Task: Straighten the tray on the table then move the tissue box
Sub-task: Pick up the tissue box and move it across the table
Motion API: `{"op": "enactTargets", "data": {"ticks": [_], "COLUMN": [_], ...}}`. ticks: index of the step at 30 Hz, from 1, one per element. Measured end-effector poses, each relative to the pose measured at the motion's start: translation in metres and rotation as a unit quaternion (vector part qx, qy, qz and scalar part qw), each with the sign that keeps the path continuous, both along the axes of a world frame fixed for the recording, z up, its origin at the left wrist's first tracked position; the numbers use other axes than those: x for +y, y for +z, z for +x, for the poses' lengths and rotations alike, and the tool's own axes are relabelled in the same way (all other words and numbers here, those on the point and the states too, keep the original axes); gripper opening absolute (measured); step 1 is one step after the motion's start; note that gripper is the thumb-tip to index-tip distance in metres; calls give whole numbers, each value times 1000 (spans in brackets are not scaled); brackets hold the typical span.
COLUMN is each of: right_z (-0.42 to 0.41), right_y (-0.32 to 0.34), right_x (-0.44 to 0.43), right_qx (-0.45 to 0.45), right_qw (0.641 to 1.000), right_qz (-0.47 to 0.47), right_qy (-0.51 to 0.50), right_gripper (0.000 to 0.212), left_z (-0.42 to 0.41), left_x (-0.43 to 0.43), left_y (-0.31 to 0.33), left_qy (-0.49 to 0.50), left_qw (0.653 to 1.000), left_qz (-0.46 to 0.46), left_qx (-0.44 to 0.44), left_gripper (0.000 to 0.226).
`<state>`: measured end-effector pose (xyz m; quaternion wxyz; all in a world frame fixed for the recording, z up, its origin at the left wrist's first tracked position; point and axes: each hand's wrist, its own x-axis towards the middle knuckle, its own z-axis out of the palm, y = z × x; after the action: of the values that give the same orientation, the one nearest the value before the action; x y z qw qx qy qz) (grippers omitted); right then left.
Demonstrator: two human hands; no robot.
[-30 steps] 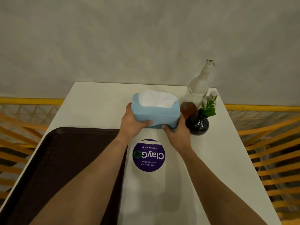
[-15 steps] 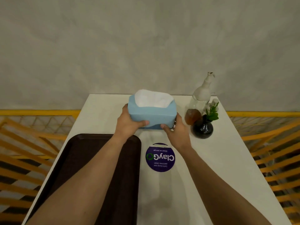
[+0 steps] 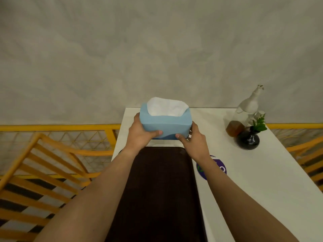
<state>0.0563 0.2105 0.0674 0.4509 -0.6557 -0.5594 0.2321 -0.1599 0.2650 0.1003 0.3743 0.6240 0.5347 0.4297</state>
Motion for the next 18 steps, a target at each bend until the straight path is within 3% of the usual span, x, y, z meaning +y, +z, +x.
{"op": "enactTargets", "data": {"ticks": [5, 7, 18], "right_z": [-42, -78, -72], "right_y": [-7, -14, -39], "right_x": [12, 62, 75], "right_qx": [-14, -23, 2], "right_qw": [1000, 999, 1000], "right_qz": [-10, -22, -29], "right_qy": [0, 21, 9], "right_gripper": [71, 72, 77], "left_z": [-44, -82, -72], "left_x": [11, 53, 67], "left_y": [-8, -19, -40], "left_qy": [-1, 32, 2], "left_qw": [1000, 999, 999], "left_qz": [2, -8, 24], "left_qx": [-2, -11, -23], "left_gripper": [86, 86, 87]}}
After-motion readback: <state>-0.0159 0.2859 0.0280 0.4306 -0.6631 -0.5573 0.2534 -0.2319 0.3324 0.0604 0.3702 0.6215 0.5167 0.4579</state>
